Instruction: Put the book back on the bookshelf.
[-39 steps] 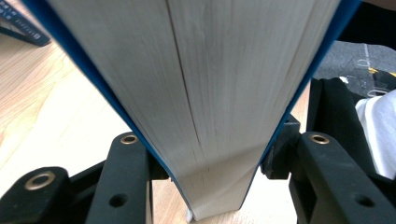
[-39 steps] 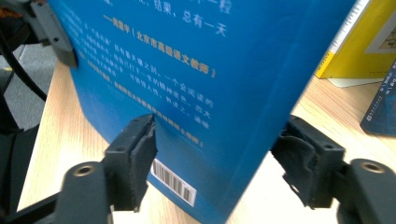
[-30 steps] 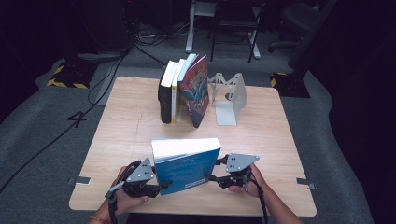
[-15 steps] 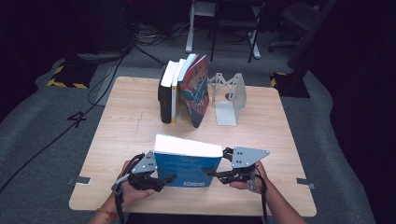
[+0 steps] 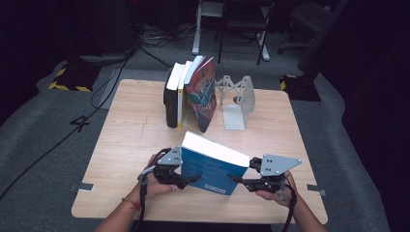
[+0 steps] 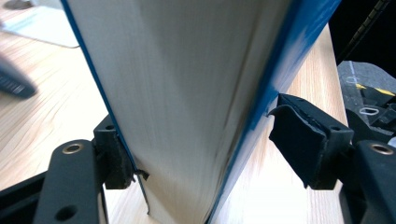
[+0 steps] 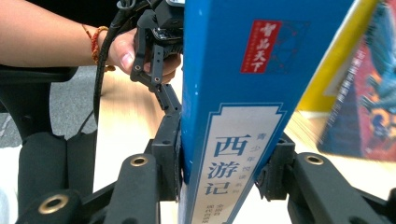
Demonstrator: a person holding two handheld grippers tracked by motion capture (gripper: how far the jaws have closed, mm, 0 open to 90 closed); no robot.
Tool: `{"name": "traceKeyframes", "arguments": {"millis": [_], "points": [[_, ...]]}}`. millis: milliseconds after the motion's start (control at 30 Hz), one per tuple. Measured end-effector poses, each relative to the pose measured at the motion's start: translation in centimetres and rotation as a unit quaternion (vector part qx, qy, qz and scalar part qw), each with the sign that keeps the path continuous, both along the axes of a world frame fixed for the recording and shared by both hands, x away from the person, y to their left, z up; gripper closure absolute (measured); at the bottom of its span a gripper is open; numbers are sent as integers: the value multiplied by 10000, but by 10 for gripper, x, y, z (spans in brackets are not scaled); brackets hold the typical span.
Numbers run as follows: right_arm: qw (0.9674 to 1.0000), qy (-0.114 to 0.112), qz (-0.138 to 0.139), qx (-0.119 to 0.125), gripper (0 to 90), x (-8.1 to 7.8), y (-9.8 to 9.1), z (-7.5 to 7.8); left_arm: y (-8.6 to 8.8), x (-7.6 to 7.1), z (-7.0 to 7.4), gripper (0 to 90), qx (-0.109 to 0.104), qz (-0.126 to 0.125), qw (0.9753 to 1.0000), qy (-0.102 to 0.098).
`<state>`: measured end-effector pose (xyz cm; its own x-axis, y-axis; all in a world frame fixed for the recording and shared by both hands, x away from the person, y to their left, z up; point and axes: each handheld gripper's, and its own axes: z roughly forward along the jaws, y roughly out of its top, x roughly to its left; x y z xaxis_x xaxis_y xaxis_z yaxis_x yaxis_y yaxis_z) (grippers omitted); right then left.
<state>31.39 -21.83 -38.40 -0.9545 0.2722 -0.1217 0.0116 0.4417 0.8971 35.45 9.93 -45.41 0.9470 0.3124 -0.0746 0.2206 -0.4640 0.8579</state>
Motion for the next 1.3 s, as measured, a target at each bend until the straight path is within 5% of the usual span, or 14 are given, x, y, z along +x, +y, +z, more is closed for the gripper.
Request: {"name": "traceKeyframes", "arguments": {"millis": [133,400,933,1300], "points": [[9998,28,-170,39,599,-4,-21,0,-18,5,-1,227,177,63,9998,-40],[9995,2,-308,-80,595,-9,-27,4,-14,3,-10,232,508,350,9981,-27],[9985,122,-321,-426,552,-3,-7,45,35,-33,-22,253,1032,859,9909,119],[9976,278,-278,-576,528,4,10,50,69,-45,-39,234,1111,1330,9842,347]]}}
